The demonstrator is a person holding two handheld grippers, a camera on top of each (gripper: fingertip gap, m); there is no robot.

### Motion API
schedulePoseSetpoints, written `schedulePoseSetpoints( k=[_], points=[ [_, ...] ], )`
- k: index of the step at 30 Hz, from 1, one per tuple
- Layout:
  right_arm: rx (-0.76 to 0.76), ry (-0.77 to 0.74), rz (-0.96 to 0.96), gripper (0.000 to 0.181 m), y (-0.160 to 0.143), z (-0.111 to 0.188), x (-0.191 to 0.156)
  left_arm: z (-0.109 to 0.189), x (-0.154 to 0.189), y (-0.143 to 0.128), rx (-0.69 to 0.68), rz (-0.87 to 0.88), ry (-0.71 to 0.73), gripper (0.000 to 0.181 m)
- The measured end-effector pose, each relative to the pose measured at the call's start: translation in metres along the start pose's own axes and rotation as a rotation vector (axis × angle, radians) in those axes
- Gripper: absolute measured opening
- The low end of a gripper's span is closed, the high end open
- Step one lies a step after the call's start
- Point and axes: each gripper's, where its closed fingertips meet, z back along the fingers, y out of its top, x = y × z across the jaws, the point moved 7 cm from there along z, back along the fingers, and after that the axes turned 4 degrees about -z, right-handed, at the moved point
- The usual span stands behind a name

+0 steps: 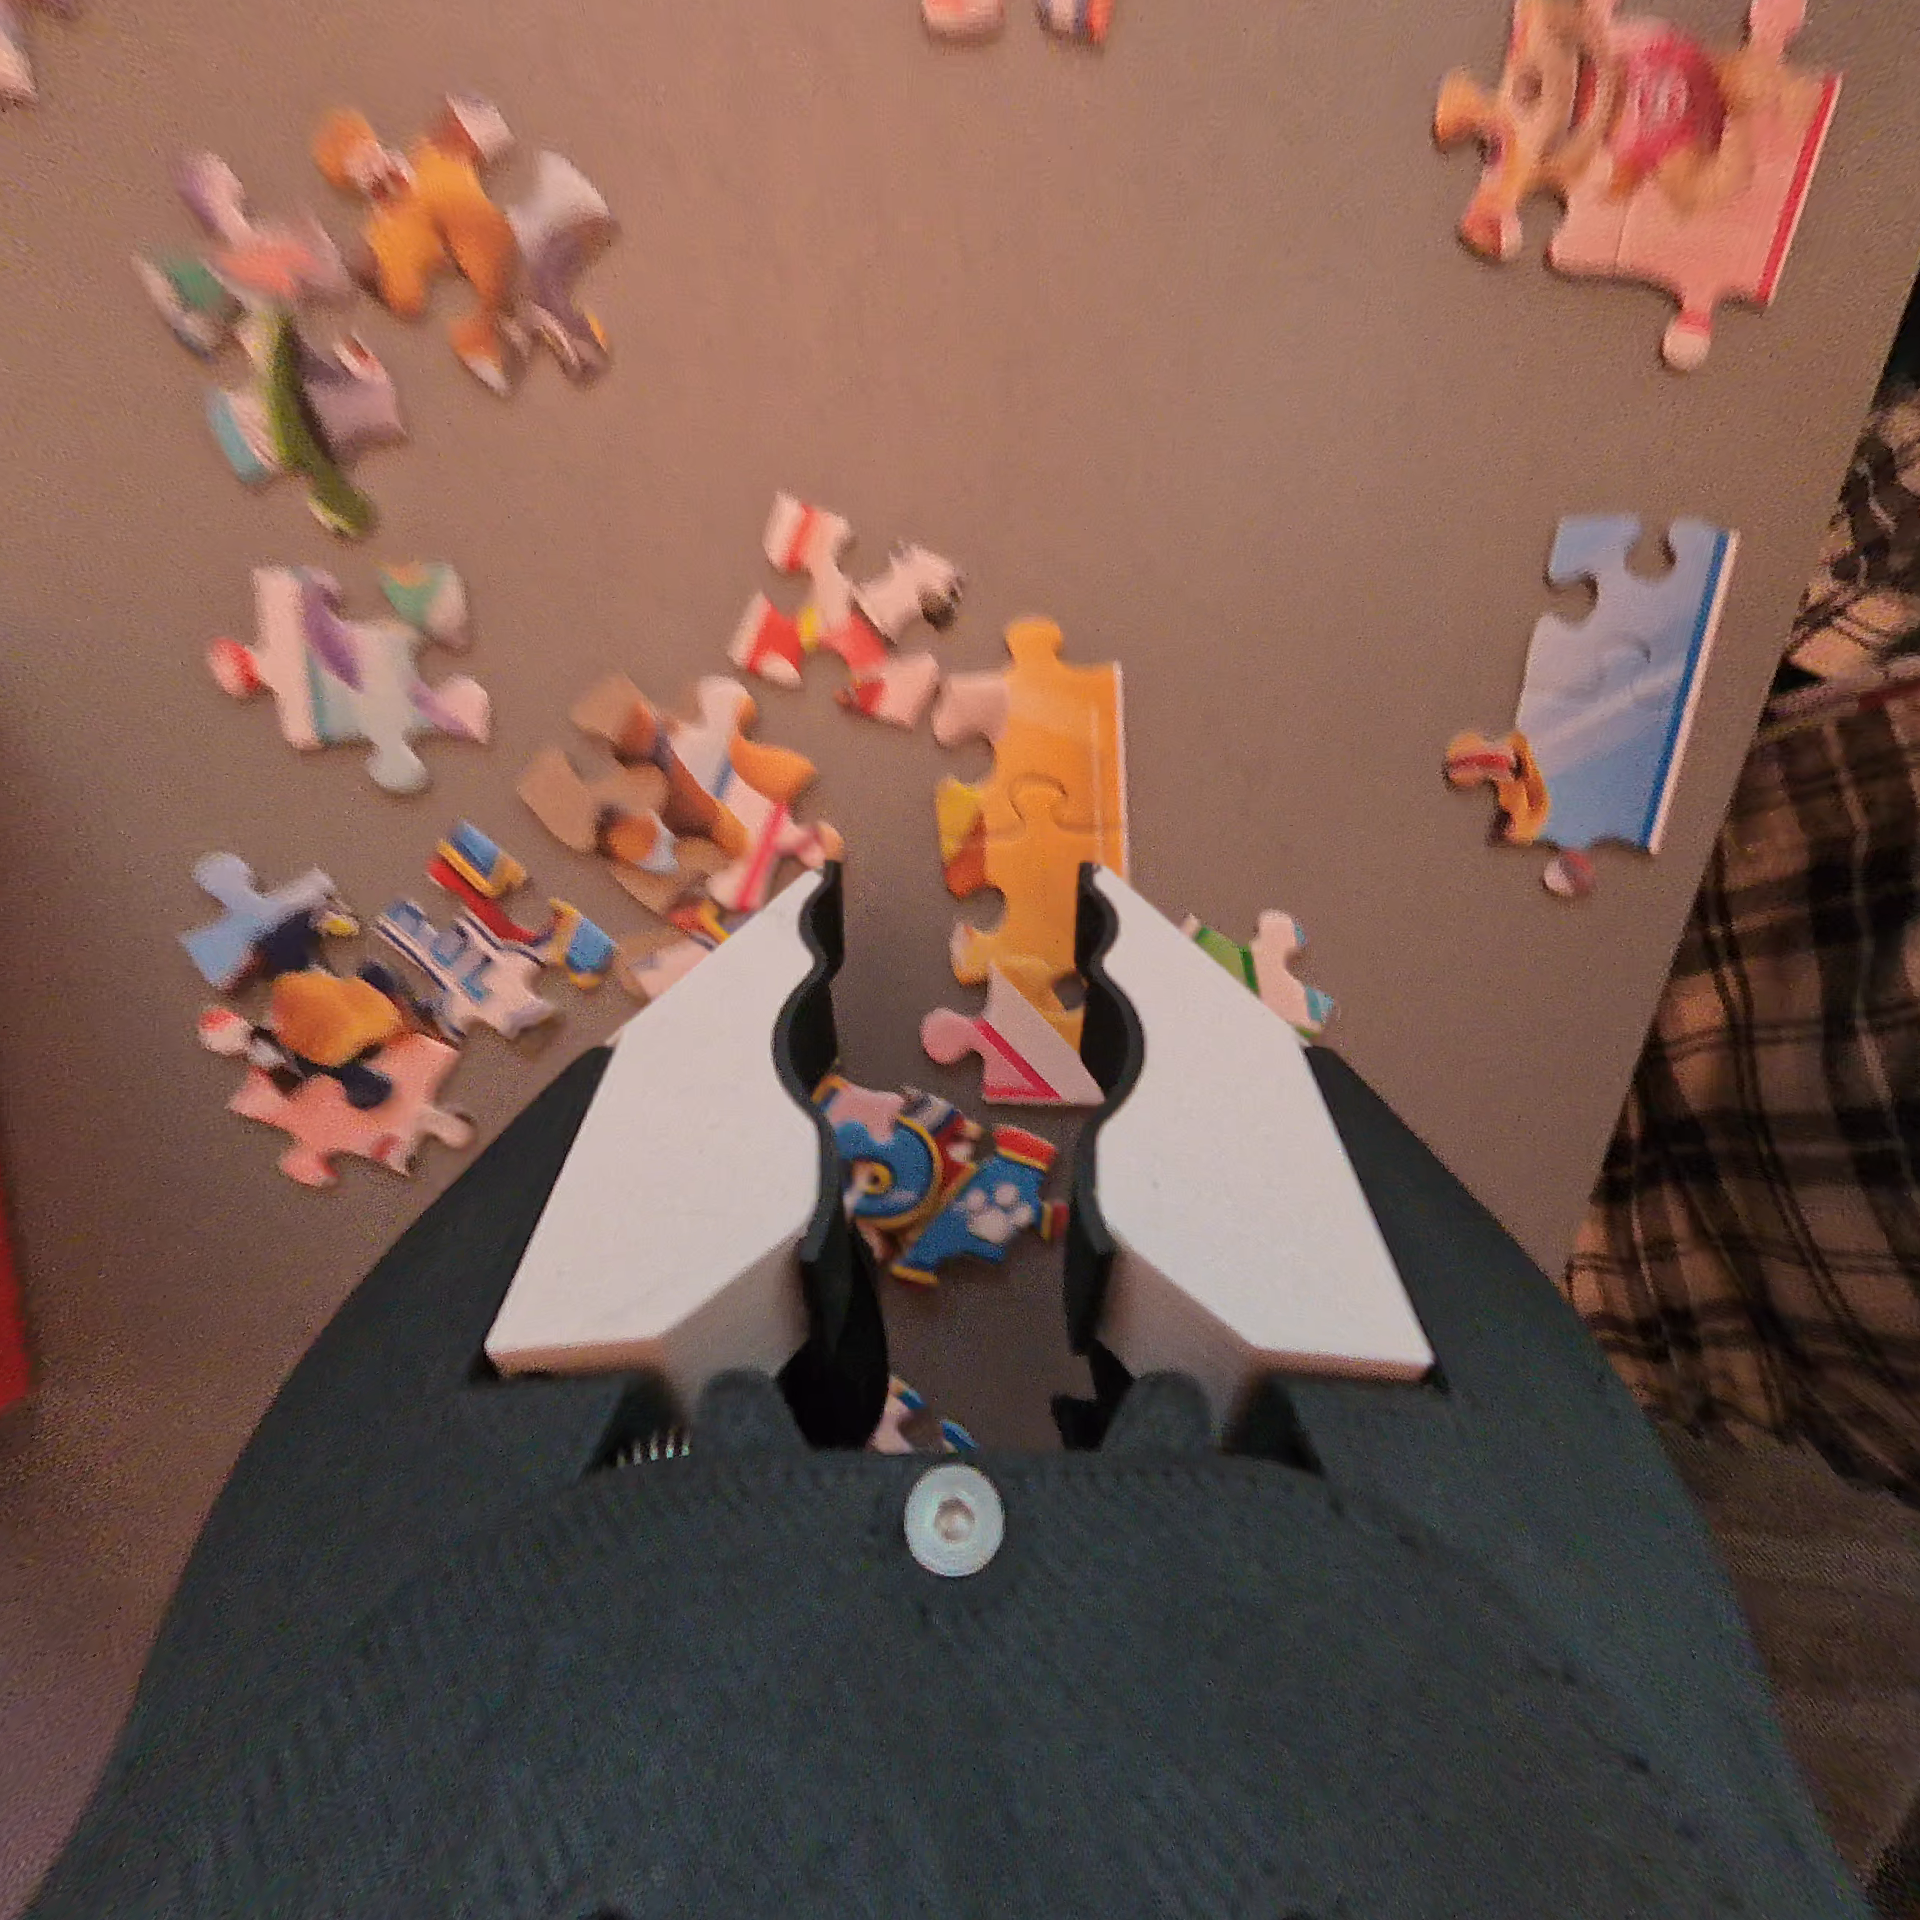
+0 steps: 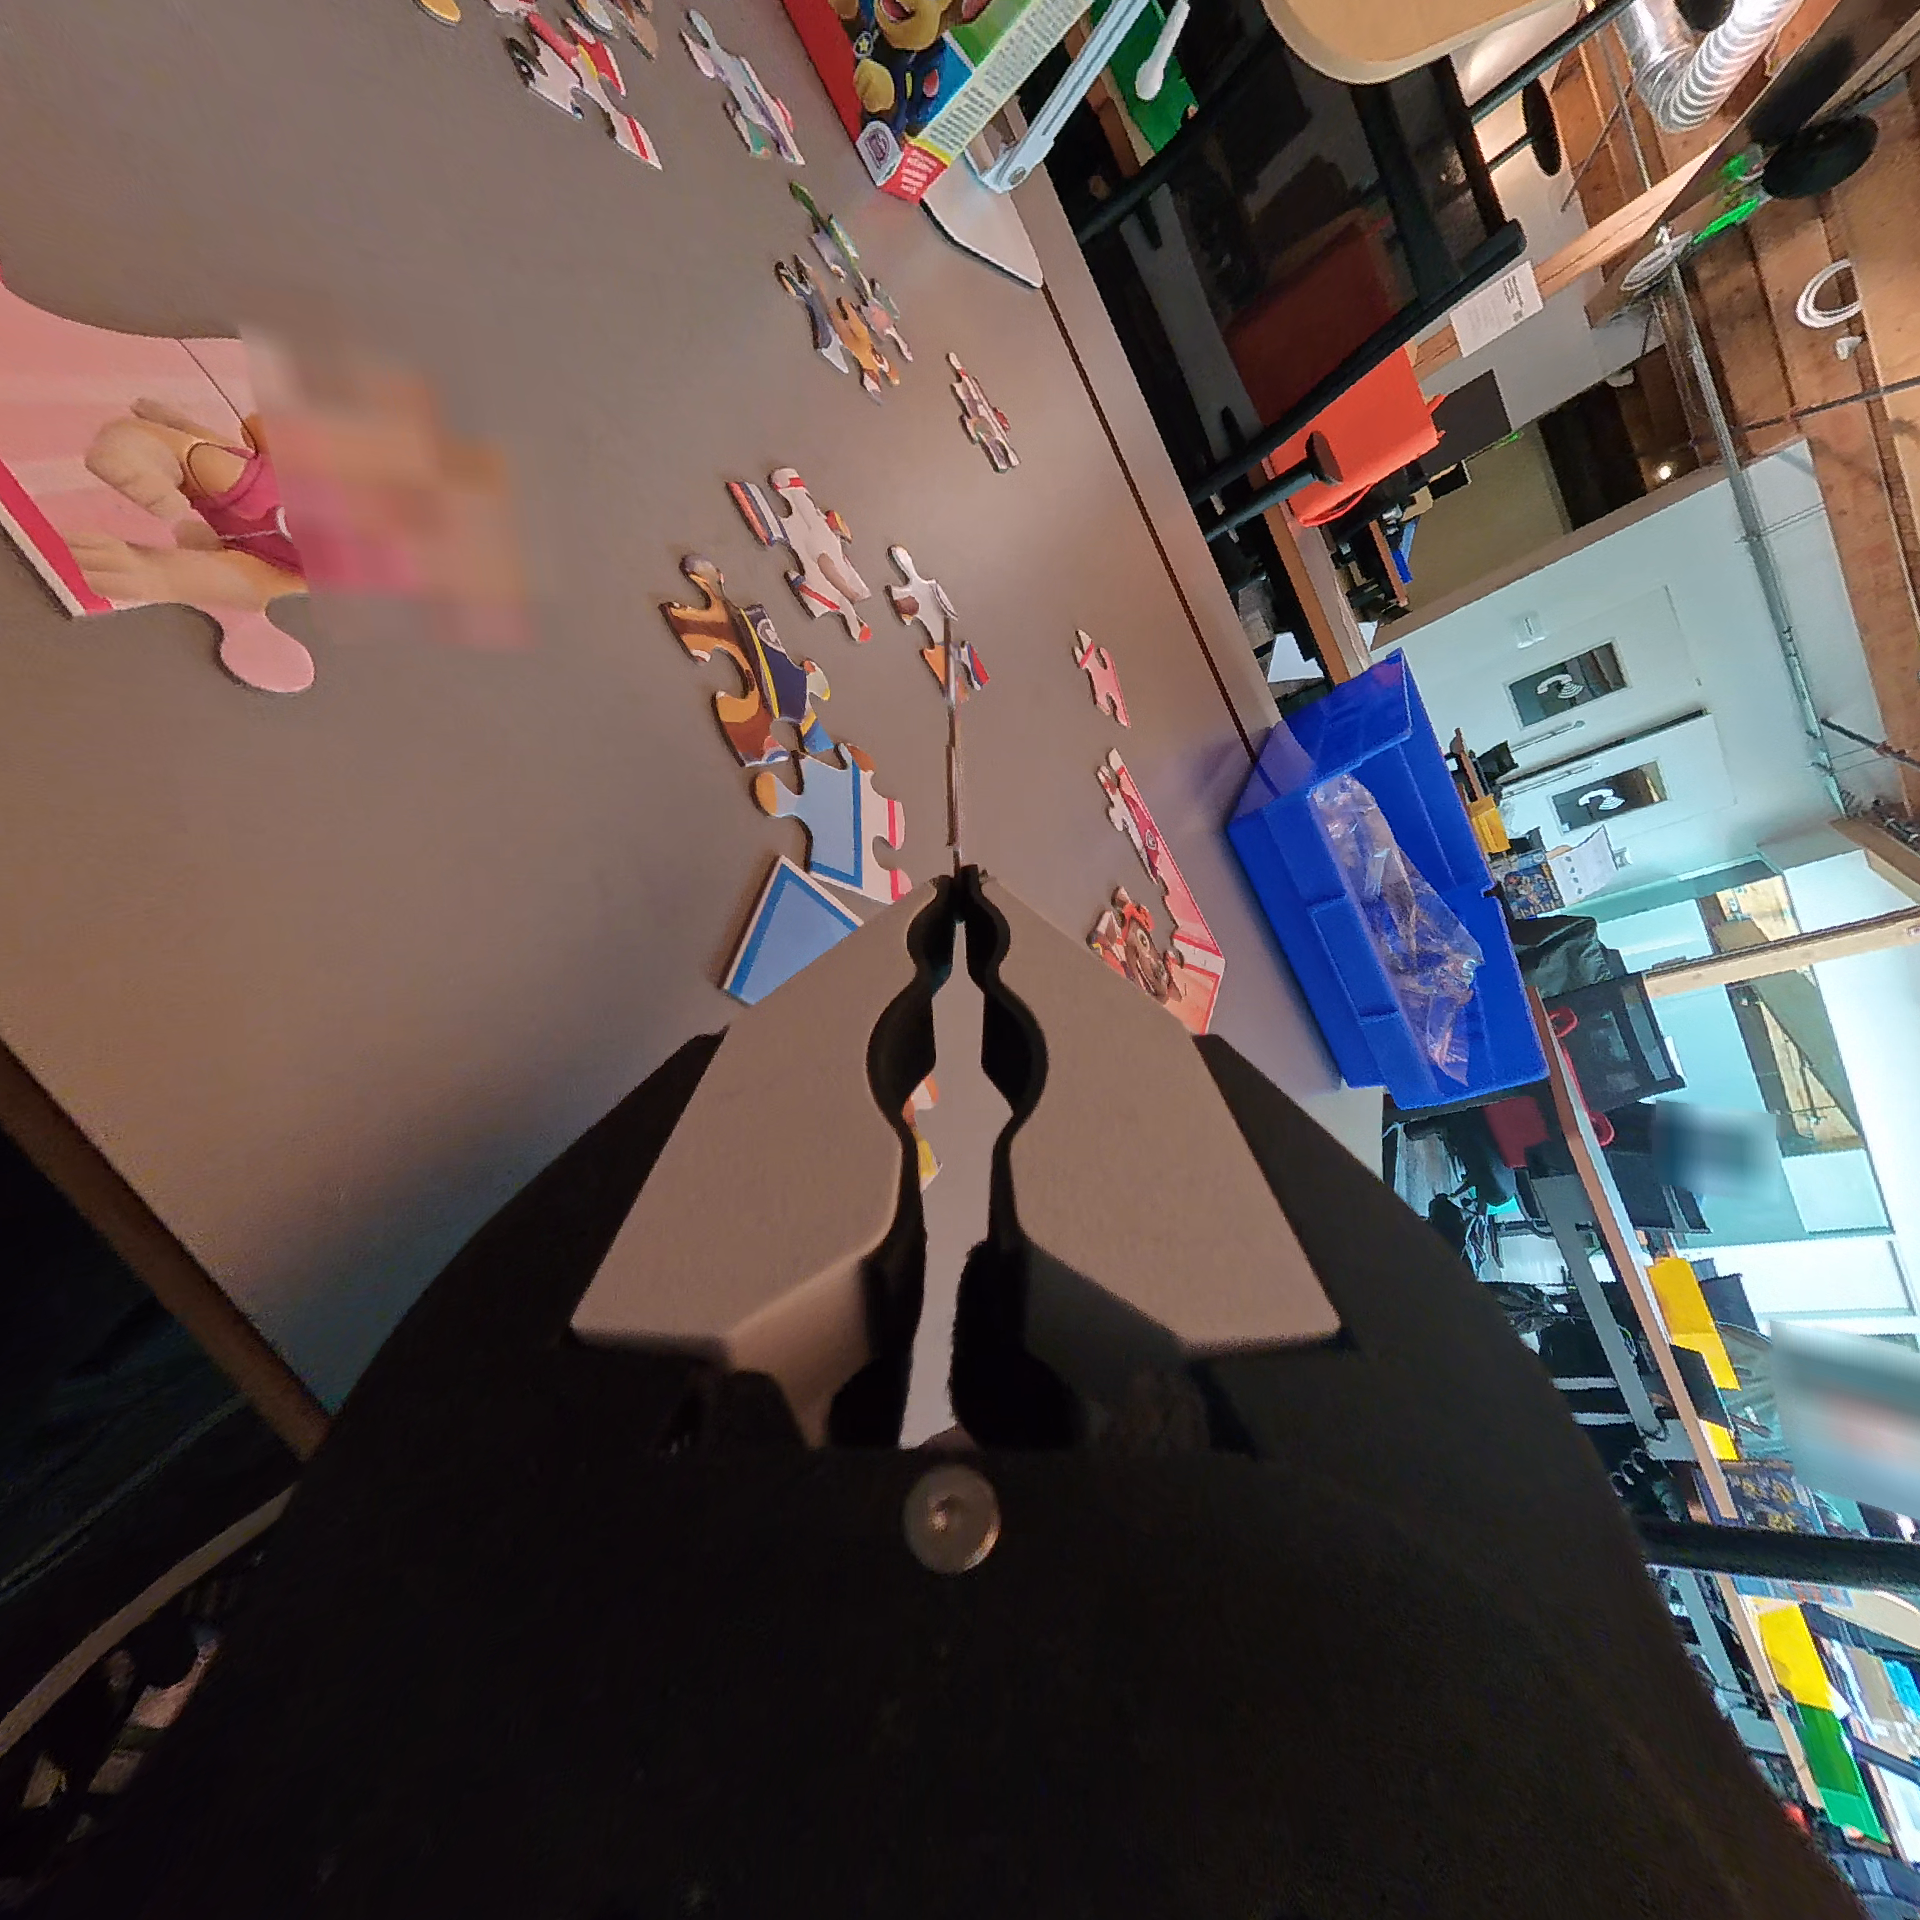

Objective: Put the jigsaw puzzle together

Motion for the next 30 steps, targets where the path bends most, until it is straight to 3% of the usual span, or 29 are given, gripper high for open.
schedulePoseSetpoints(
  k=[7, 19, 22, 25, 30],
  points=[
    [0.010, 0.036, 0.026, 0.000, 0.013, -0.009, -0.006, -0.013, 0.021, -0.021, 0.022, 0.042, -0.006, 0.047],
    [0.063, 0.147, 0.152, 0.000, 0.063, -0.047, -0.021, -0.036, 0.053, 0.025, 0.117, -0.050, -0.078, 0.021],
    [0.053, 0.160, 0.164, 0.000, 0.066, -0.053, -0.020, -0.038, 0.058, 0.031, 0.110, -0.086, -0.047, 0.031],
    [0.047, 0.174, 0.158, 0.000, 0.065, -0.049, -0.017, -0.020, 0.063, 0.030, 0.187, -0.076, -0.054, 0.036],
    [0.045, 0.237, 0.156, 0.000, 0.066, -0.043, -0.024, -0.012, 0.108, 0.025, 0.238, -0.160, -0.098, 0.039]
  ],
)
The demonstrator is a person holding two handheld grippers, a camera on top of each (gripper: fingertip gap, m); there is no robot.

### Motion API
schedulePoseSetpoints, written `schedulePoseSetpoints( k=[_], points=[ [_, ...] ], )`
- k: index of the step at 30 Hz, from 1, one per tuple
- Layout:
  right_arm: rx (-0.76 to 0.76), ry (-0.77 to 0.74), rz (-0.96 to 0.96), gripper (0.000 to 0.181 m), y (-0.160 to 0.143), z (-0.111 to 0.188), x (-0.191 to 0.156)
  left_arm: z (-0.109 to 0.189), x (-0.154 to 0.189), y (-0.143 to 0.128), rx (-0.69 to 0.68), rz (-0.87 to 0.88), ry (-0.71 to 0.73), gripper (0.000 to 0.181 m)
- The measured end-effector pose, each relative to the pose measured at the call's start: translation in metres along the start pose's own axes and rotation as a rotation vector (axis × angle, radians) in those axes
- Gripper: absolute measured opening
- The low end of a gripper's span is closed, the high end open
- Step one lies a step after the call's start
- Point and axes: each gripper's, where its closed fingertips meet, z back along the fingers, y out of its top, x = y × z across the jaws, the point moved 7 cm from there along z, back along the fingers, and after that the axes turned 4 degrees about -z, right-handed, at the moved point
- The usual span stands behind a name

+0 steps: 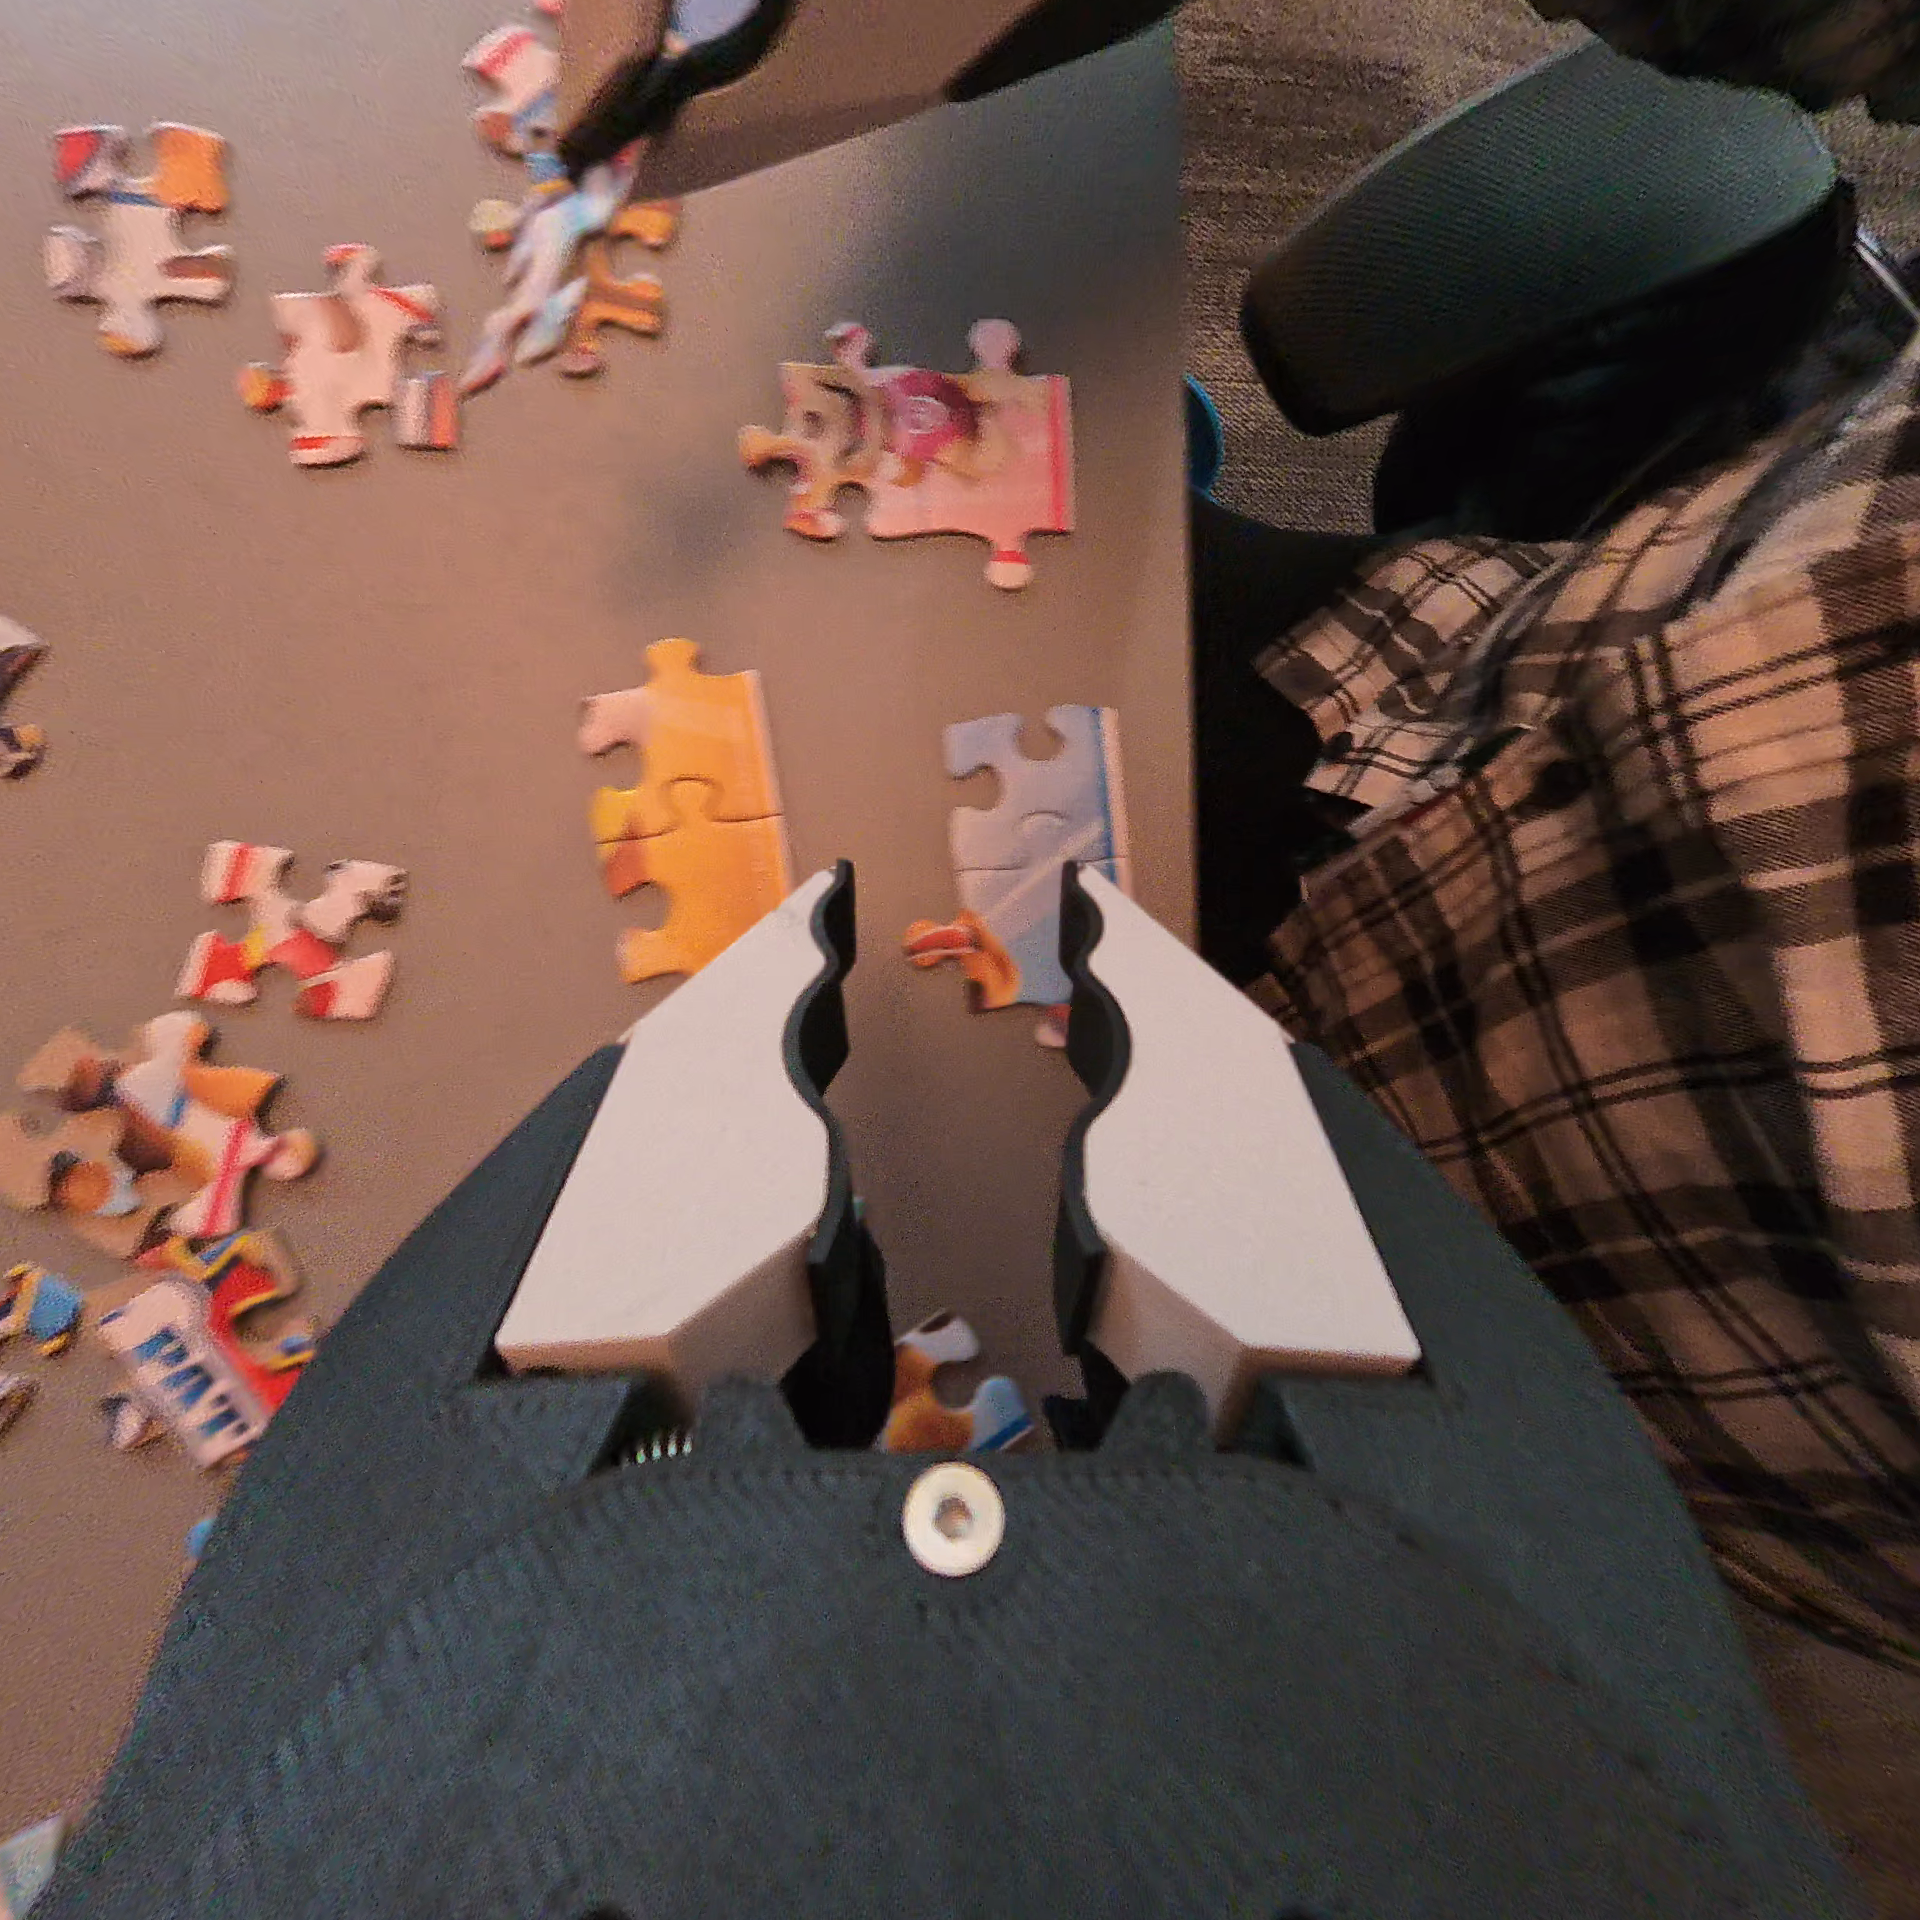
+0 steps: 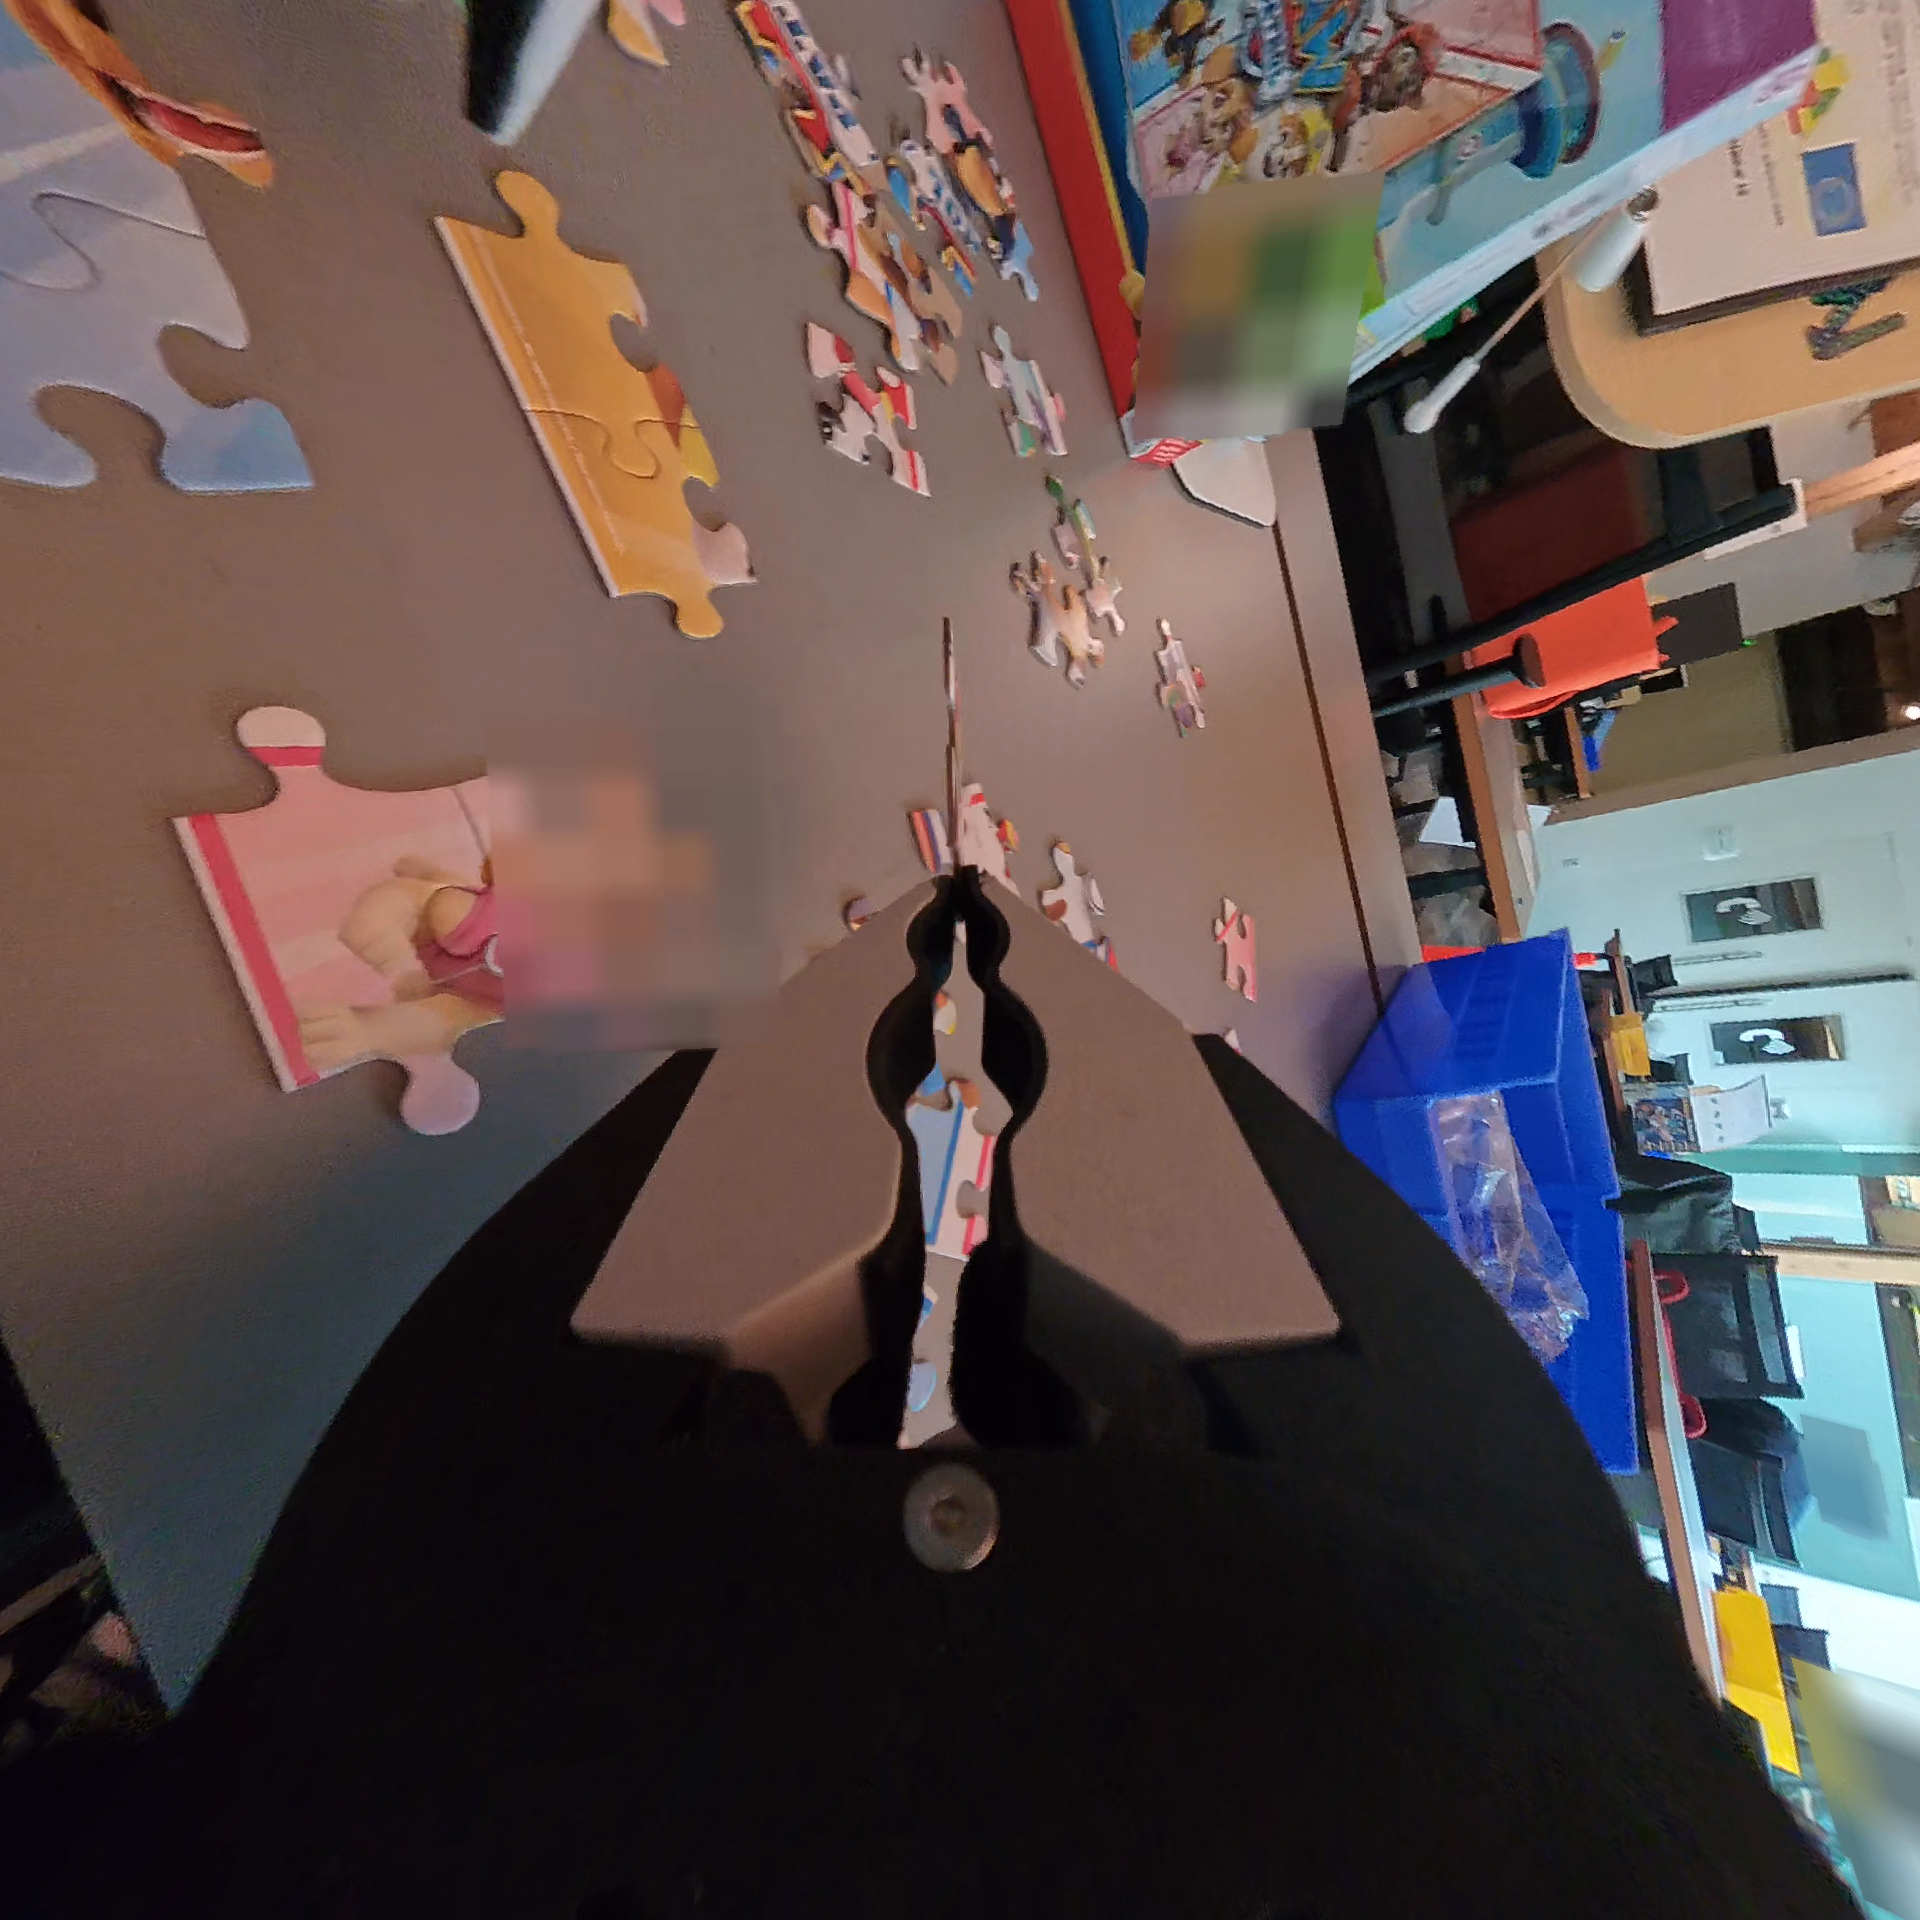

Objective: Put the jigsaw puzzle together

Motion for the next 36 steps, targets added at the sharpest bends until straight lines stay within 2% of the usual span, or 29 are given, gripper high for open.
schedulePoseSetpoints(
  k=[3, 7, 10, 14, 20, 23, 27, 30, 35, 36],
  points=[
    [-0.001, 0.046, 0.014, 0.000, 0.008, -0.006, -0.008, -0.012, 0.024, 0.001, 0.020, -0.030, -0.002, 0.037],
    [0.020, 0.108, 0.018, 0.000, 0.029, -0.016, -0.019, -0.026, 0.032, -0.009, -0.016, -0.005, 0.034, 0.034],
    [0.026, 0.145, 0.050, 0.000, 0.045, -0.029, -0.032, -0.023, 0.034, -0.014, 0.010, 0.042, 0.021, 0.030],
    [-0.033, 0.171, 0.149, 0.000, 0.051, -0.042, -0.047, -0.016, 0.037, -0.024, 0.016, 0.067, 0.032, 0.026],
    [-0.090, 0.165, 0.204, 0.001, 0.047, -0.037, -0.048, -0.009, 0.041, -0.035, 0.048, 0.089, 0.037, 0.026],
    [-0.086, 0.140, 0.188, 0.000, 0.046, -0.033, -0.045, -0.007, 0.040, -0.039, 0.065, 0.093, 0.056, 0.033],
    [-0.084, 0.093, 0.196, 0.000, 0.052, -0.034, -0.034, 0.001, 0.037, -0.038, 0.143, 0.119, 0.079, 0.035],
    [-0.098, 0.053, 0.218, 0.000, 0.057, -0.049, -0.019, 0.002, 0.039, -0.039, 0.152, 0.119, 0.087, 0.036],
    [-0.181, 0.077, 0.195, 0.000, 0.051, -0.099, 0.000, -0.004, 0.045, -0.038, 0.140, 0.098, 0.096, 0.036],
    [-0.201, 0.105, 0.176, 0.007, 0.049, -0.105, 0.001, -0.005, 0.045, -0.038, 0.137, 0.092, 0.101, 0.036]
  ],
)
